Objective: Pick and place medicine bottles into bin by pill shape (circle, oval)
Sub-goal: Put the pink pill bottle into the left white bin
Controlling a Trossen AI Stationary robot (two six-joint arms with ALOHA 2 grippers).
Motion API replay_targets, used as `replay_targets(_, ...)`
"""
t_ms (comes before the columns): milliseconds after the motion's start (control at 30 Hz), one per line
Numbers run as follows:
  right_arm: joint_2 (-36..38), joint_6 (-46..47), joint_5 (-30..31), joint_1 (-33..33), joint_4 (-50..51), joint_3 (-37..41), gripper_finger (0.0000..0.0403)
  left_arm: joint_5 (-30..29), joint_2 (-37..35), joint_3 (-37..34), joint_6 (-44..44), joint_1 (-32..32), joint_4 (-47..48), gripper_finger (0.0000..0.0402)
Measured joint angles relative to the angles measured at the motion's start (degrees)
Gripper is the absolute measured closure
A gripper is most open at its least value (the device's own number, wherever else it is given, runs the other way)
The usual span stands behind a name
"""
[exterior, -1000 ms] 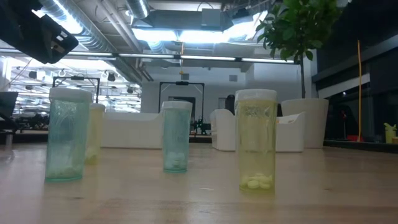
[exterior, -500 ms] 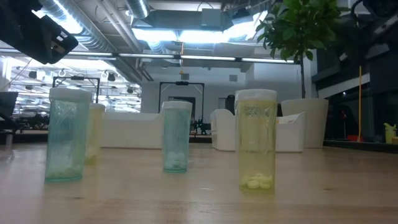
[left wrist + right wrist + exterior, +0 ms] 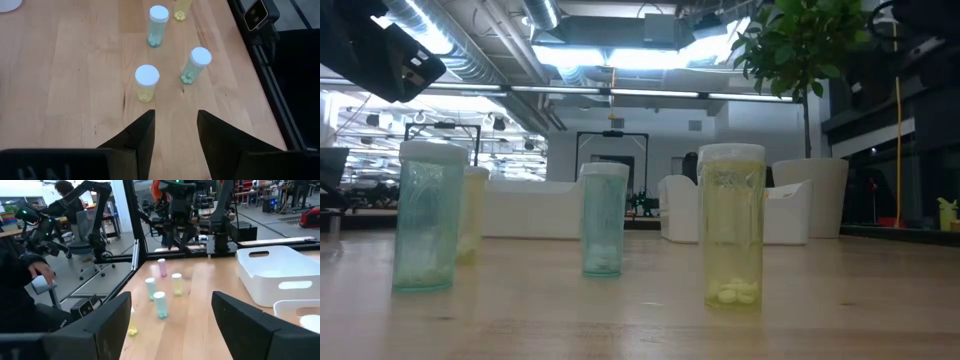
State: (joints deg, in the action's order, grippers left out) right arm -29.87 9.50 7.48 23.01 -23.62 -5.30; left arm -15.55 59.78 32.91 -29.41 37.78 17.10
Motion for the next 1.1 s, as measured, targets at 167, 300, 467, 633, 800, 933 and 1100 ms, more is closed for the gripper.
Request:
replay_targets(167, 3.5, -1.1, -3.6, -3.9, 4.5, 0.0, 0.0124, 0.0, 0.0, 0.0, 0.0, 0.0, 0.0, 0.0261)
replay_targets(300, 5.1, -1.0, -4.7, -7.0, 8.2, 0.0, 0.0124, 0.0, 0.0, 0.0, 0.0, 0.0, 0.0, 0.0261)
replay_targets(467, 5.3, -1.2, -4.7, -9.4, 8.5, 0.0, 0.0124, 0.0, 0.0, 0.0, 0.0, 0.0, 0.0, 0.0261)
replay_targets(633, 5.3, -0.8, -4.7, -9.7, 8.4, 0.0, 0.0124, 0.0, 0.0, 0.0, 0.0, 0.0, 0.0, 0.0261)
replay_targets(800, 5.2, 0.2, -4.7, -9.7, 8.0, 0.0, 0.0124, 0.0, 0.0, 0.0, 0.0, 0.0, 0.0, 0.0261)
replay_targets(933, 4.7, 0.6, -4.6, -9.7, 8.1, 0.0, 0.0124, 0.0, 0.0, 0.0, 0.0, 0.0, 0.0, 0.0261)
replay_targets(1100, 3.0, 0.8, -4.6, -9.7, 7.8, 0.1, 0.0124, 0.0, 0.0, 0.0, 0.0, 0.0, 0.0, 0.0261)
